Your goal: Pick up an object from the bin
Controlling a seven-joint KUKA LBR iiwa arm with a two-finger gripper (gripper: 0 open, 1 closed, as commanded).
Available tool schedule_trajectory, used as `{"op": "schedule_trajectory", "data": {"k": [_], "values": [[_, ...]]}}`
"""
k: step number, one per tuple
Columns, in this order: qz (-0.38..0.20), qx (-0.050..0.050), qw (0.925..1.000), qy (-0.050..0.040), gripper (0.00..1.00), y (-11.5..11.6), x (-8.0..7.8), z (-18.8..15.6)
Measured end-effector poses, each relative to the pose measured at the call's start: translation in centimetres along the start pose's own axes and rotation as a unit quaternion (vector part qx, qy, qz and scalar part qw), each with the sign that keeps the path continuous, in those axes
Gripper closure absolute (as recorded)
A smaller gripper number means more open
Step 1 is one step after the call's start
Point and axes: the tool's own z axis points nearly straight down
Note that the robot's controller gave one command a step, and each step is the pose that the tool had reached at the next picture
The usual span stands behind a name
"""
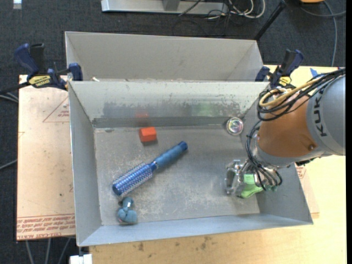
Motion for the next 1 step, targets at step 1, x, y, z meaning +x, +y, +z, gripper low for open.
{"op": "schedule_trajectory", "data": {"k": [1], "values": [[0.0, 0.001, 1.0, 0.0, 0.0, -0.08, 0.02, 0.02]]}}
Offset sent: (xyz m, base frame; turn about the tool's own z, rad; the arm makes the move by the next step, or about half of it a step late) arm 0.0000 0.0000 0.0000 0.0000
